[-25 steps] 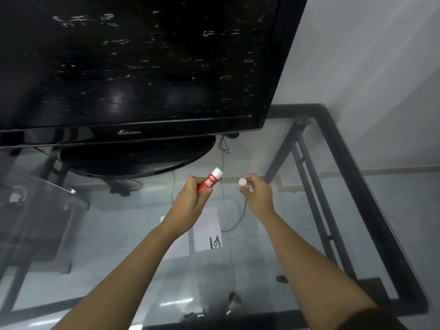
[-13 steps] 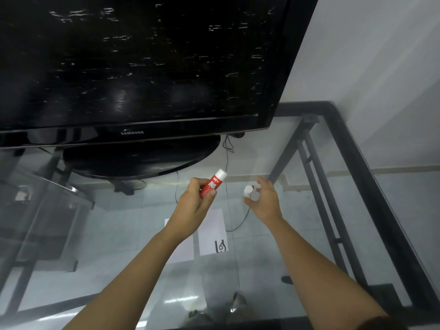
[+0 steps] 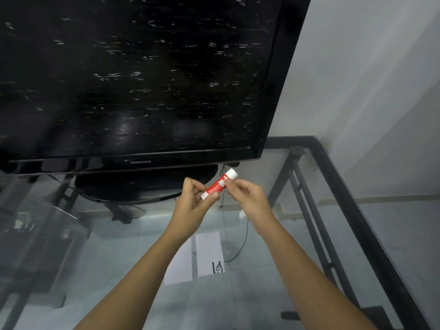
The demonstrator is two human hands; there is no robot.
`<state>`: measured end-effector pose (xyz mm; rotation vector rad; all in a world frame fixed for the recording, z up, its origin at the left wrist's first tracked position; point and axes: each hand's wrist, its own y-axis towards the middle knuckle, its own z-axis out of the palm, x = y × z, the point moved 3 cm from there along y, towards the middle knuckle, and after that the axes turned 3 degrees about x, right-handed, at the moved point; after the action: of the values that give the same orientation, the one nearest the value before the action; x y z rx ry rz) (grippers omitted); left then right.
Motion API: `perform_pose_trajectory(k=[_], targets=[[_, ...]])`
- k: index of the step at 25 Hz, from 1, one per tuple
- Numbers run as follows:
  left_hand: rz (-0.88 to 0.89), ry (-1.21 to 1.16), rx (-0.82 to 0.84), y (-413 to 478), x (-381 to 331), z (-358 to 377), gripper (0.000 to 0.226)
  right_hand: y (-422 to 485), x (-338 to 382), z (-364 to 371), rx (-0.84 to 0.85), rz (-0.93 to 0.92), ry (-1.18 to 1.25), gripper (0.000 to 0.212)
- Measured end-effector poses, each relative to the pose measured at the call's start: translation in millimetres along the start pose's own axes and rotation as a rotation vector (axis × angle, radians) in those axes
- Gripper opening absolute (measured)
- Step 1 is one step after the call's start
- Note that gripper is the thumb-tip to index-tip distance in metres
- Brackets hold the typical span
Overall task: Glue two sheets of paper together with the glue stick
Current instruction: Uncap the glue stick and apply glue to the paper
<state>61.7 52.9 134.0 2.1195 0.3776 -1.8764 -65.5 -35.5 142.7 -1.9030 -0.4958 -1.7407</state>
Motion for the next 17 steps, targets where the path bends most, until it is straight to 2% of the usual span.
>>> perform_pose_trajectory(k=[6, 10, 13, 15, 17], targets=[[0.055, 0.023, -0.009, -2, -9, -2, 0.028, -3, 2, 6, 0.027, 0.091, 0.106, 0.032], [0.054, 0.014, -0.003, -8, -10, -6, 0.026, -8, 5, 12, 0.047, 0.071, 0.107, 0.023], [0.022, 0.052, 0.031, -11, -9, -4, 0.031, -11, 8, 13, -0.008, 0.03, 0.089, 0.011], [-0.055, -0.018, 0.047, -14, -5, -3, 0.04, -12, 9, 13, -0.047, 0.016, 0.09, 0.01], [-0.147, -0.203, 0.038, -16, 0, -4, 0.042, -13, 10, 14, -0.06, 0.001, 0.081, 0.012]])
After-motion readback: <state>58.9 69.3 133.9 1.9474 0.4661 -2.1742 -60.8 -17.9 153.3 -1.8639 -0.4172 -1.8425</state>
